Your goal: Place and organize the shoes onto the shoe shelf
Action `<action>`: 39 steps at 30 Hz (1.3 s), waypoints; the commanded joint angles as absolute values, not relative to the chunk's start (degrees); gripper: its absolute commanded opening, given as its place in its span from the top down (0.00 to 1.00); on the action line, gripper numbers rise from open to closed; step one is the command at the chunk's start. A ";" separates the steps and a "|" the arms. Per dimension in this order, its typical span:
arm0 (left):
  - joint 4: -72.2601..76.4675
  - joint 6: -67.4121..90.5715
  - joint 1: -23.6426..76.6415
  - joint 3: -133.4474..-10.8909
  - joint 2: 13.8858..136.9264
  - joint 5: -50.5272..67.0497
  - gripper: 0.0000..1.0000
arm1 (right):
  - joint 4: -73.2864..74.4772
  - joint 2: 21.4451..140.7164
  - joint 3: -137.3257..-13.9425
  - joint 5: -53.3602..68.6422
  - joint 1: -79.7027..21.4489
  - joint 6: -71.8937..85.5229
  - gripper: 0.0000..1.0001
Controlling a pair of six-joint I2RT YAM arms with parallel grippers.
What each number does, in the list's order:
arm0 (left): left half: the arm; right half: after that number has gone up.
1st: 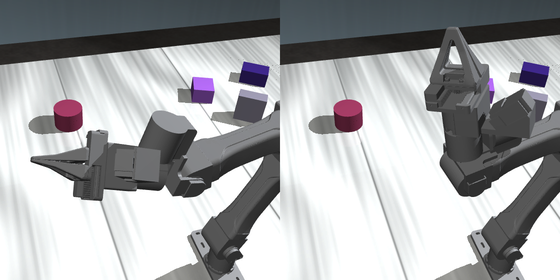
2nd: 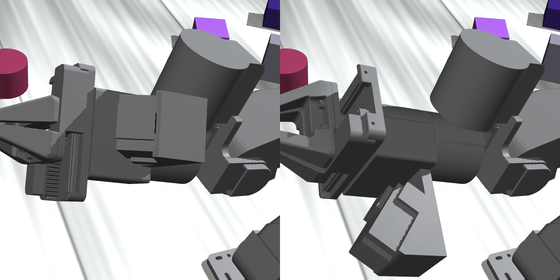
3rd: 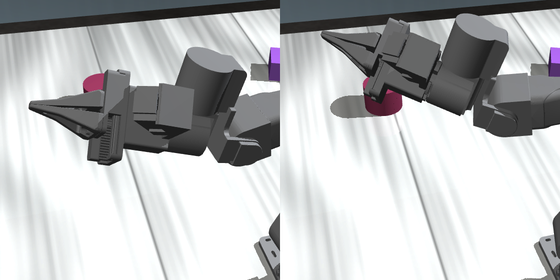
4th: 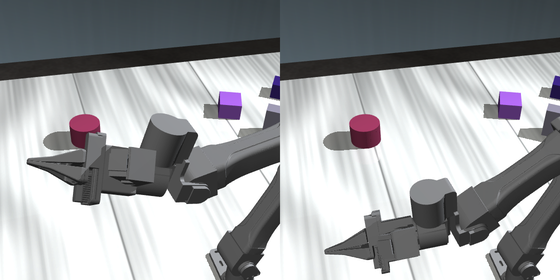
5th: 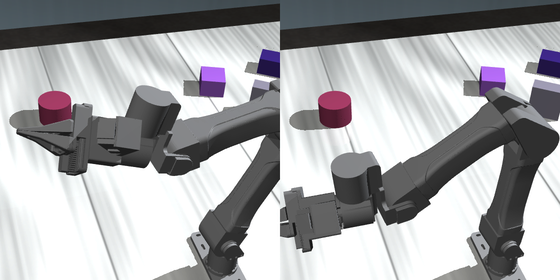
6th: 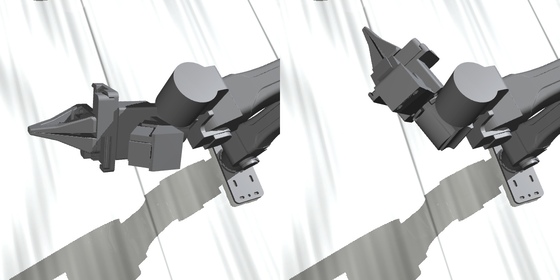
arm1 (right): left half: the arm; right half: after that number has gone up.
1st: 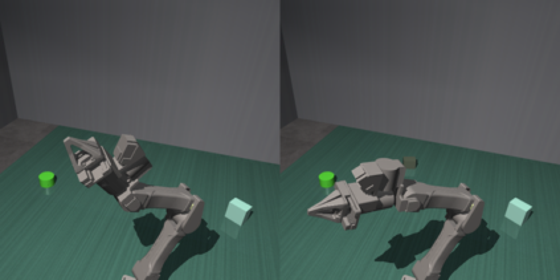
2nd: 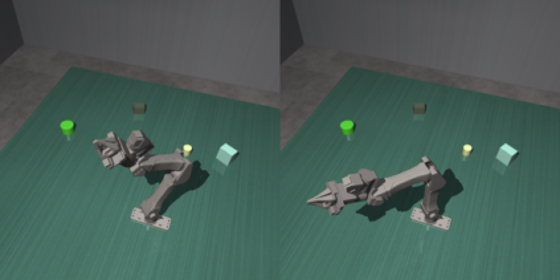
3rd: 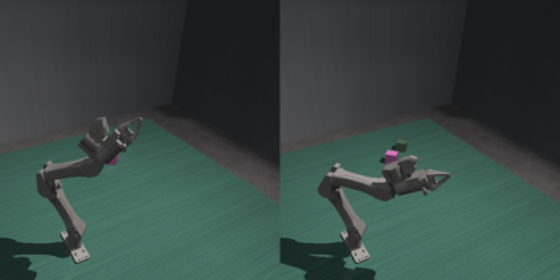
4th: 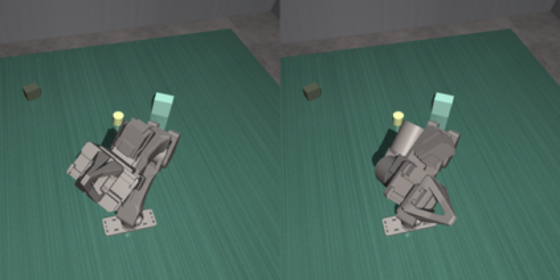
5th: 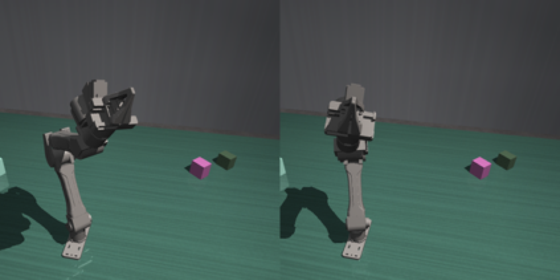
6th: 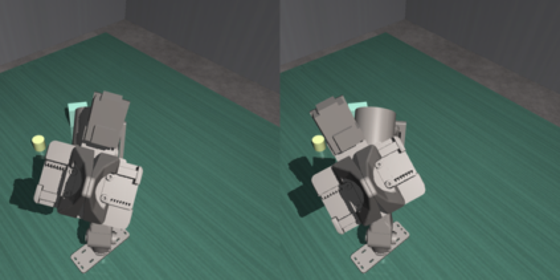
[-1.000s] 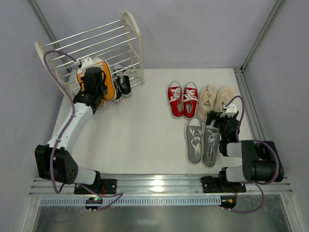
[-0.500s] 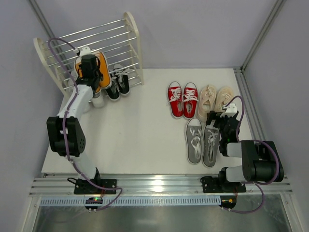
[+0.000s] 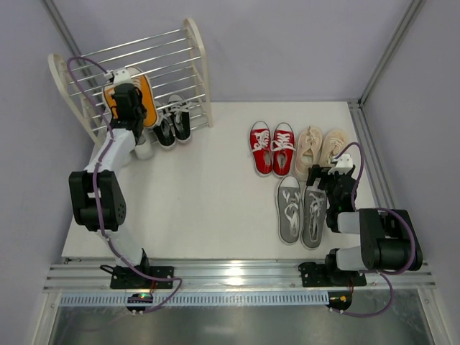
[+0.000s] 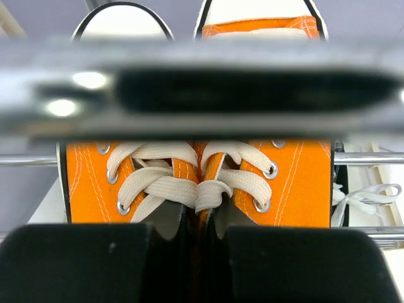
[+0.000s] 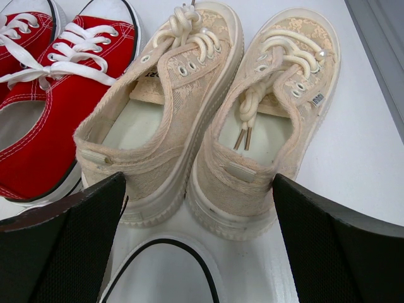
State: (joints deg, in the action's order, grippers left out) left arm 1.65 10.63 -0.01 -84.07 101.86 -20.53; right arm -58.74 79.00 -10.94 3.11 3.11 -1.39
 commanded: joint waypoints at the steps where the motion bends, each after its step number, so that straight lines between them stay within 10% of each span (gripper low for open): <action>1: 15.89 4.84 -1.76 -81.57 95.63 -25.05 1.00 | -63.63 78.22 -11.95 3.25 2.99 -0.97 0.03; 39: 27.87 -8.01 -1.41 -78.21 94.65 -23.82 1.00 | -63.55 78.22 -11.87 3.34 2.99 -0.97 0.03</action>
